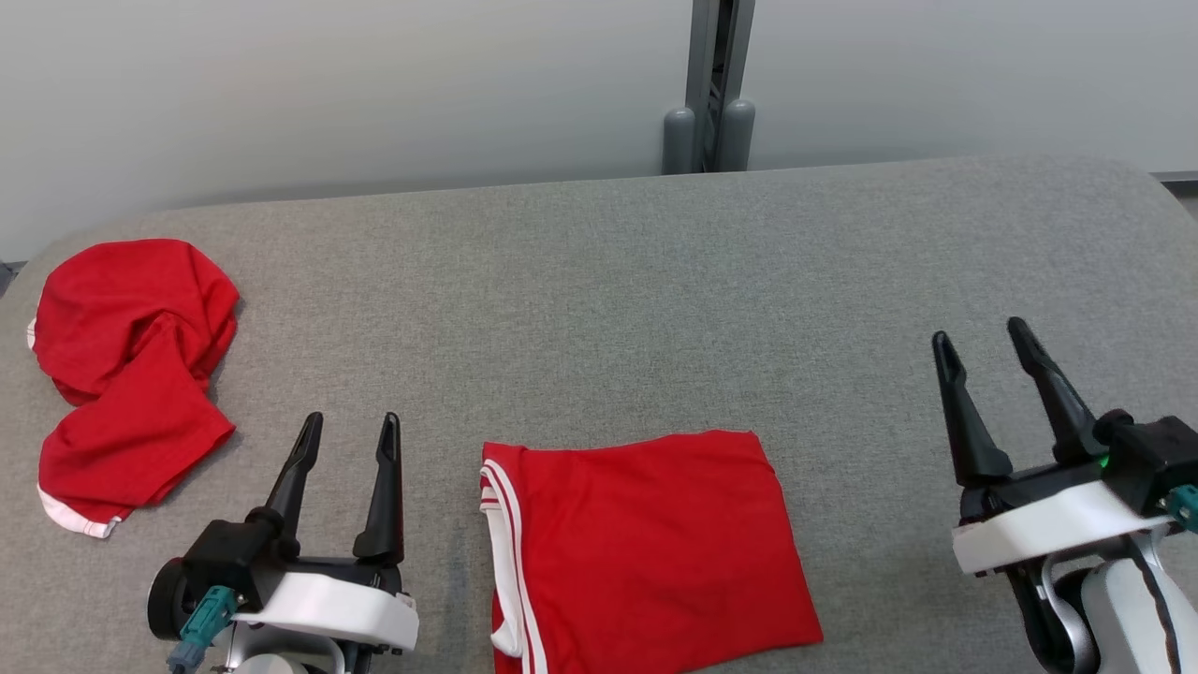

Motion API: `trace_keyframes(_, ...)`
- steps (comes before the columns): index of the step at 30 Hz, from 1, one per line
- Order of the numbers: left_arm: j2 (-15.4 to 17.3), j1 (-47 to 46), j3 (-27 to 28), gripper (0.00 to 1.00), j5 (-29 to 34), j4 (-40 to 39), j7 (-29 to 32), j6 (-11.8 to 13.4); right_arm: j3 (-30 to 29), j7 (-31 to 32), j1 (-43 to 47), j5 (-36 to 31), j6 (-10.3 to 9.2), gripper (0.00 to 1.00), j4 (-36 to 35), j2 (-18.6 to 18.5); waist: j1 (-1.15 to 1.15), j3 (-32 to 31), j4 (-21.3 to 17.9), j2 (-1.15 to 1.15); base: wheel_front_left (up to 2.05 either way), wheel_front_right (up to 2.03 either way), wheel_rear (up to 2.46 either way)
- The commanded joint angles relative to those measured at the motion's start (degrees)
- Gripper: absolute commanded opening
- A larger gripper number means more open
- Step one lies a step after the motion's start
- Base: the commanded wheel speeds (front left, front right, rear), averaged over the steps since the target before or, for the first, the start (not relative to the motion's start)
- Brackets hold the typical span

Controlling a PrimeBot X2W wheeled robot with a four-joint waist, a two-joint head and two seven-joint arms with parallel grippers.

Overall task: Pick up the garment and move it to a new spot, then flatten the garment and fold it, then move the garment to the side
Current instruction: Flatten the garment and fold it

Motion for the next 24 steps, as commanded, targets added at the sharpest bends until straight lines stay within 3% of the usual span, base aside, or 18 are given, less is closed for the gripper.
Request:
trace_keyframes(1,0.2,0.6,0.4,1.00,-0.2,-0.3,-0.2,-0.2,-4.7,0.0,3.8,-7.9,-0.04,1.00,-4.0,2.8,0.00,0.5,-0.1,0.00,0.00,0.00,0.00)
trace_keyframes(8,0.2,0.6,0.9,1.00,-1.2,-0.2,-0.2,-0.5,-8.0,0.0,7.5,-13.3,-0.04,1.00,-7.4,6.5,0.00,1.1,0.6,0.00,0.00,0.00,0.00)
trace_keyframes(24,0.2,2.6,0.1,1.00,-1.6,-1.5,-0.2,0.5,-8.5,-0.1,9.0,-14.2,-0.04,1.00,-7.2,7.9,0.00,0.0,1.5,0.00,0.00,0.00,0.00)
